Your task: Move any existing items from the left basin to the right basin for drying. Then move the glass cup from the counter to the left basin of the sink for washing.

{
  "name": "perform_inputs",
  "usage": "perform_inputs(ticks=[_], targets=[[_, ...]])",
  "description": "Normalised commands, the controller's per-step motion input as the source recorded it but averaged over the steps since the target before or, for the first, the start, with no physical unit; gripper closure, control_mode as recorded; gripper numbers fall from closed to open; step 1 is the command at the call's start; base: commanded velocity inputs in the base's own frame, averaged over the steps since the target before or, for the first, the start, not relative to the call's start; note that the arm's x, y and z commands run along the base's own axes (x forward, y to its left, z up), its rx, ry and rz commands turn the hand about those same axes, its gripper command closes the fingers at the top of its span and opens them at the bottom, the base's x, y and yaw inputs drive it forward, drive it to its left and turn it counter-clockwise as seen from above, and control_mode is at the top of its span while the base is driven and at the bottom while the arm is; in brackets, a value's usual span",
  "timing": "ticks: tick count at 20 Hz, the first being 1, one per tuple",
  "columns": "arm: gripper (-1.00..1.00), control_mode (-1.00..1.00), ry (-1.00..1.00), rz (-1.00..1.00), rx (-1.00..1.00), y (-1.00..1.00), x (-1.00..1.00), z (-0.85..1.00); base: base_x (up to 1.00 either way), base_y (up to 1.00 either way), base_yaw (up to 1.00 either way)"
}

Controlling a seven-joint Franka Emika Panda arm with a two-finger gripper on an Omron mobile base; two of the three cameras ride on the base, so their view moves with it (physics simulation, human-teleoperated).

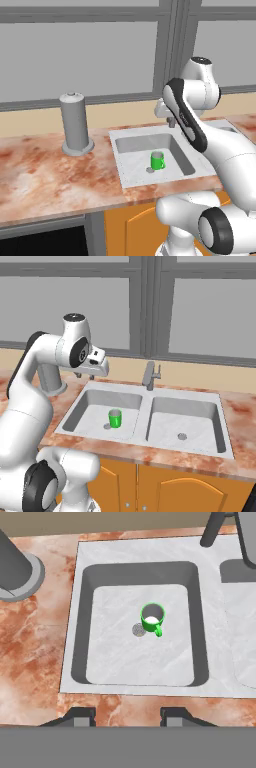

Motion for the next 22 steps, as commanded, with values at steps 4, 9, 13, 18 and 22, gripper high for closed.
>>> perform_inputs(ticks=[4, 9, 13, 18, 22], targets=[[-1.0, 1.0, 0.0, 0.0, 0.0, 0.0, 0.0, 0.0, 0.0, -0.01, 0.0], [-1.0, 1.0, 0.0, 0.0, 0.0, 0.0, 0.0, 0.0, 0.0, -0.29, 0.0], [-1.0, 1.0, 0.0, 0.0, 0.0, 0.0, 0.0, 0.0, 0.0, -0.49, 0.0], [-1.0, 1.0, 0.0, 0.0, 0.0, 0.0, 0.0, 0.0, 0.0, -0.48, 0.0], [-1.0, 1.0, 0.0, 0.0, 0.0, 0.0, 0.0, 0.0, 0.0, -0.46, 0.0]])
